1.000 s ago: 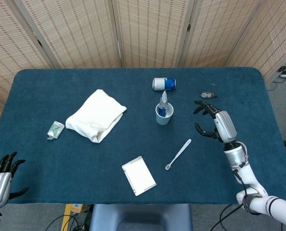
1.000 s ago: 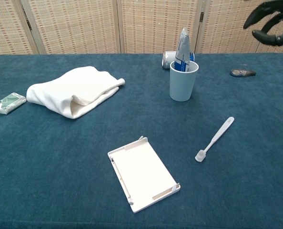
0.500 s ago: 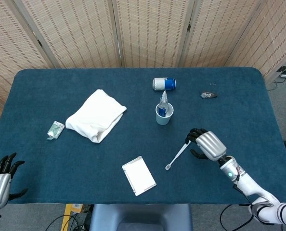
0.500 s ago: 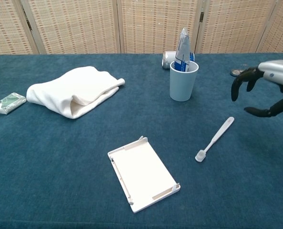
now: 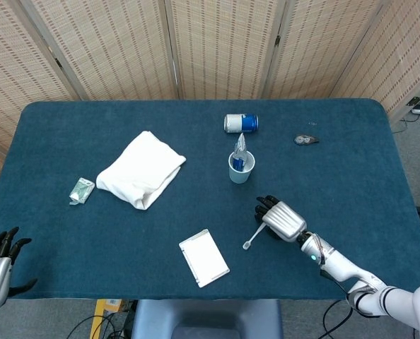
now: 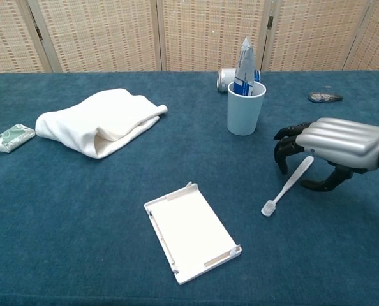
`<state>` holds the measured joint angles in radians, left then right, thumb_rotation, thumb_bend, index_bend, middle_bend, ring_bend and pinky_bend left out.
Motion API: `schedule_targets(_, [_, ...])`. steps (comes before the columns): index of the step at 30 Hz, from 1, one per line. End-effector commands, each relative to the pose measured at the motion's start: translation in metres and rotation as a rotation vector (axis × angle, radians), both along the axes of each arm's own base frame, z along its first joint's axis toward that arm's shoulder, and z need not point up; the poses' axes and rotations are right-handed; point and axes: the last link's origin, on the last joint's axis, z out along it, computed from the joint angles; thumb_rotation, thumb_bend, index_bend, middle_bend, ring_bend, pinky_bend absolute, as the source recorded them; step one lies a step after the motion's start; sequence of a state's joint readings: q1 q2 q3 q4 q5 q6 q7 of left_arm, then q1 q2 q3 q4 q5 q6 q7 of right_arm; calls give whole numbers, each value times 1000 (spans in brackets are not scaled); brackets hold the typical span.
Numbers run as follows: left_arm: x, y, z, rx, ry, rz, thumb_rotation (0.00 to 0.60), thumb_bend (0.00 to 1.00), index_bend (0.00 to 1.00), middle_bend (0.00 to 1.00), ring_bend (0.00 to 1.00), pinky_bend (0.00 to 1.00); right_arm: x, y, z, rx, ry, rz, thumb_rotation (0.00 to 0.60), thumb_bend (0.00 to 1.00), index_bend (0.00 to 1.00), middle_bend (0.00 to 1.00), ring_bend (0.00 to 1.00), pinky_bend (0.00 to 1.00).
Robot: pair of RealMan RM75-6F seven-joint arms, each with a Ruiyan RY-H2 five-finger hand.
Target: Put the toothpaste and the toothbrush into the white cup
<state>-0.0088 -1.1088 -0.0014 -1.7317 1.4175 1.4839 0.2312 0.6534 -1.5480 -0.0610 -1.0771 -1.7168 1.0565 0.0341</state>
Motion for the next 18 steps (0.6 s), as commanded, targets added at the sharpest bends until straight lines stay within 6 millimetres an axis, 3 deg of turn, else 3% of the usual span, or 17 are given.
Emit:
schedule_targets(1, [-1,-1,0,0,-1,4,600,171,240,77,63,207,2,1,-4,-6,11,34,600,269,457,300,114,184])
schedule_targets(6, [-3,-1,-2,-4,-4,7,600,171,240,77,63,207,0,5,-9,-31,21,72,600,208,457,300,114,175])
schedule_targets(11, [-3,0,-3,-7,-8,5,600,171,239,77,63,207,-1,8,-16,-44,1,84,600,201,457,281,84,66])
schedule_targets(18, [-6,-1,-3,-3,-10,8,600,171,239,77,63,207,-2,6,-21,-40,2,82,600,201,457,250,73,50])
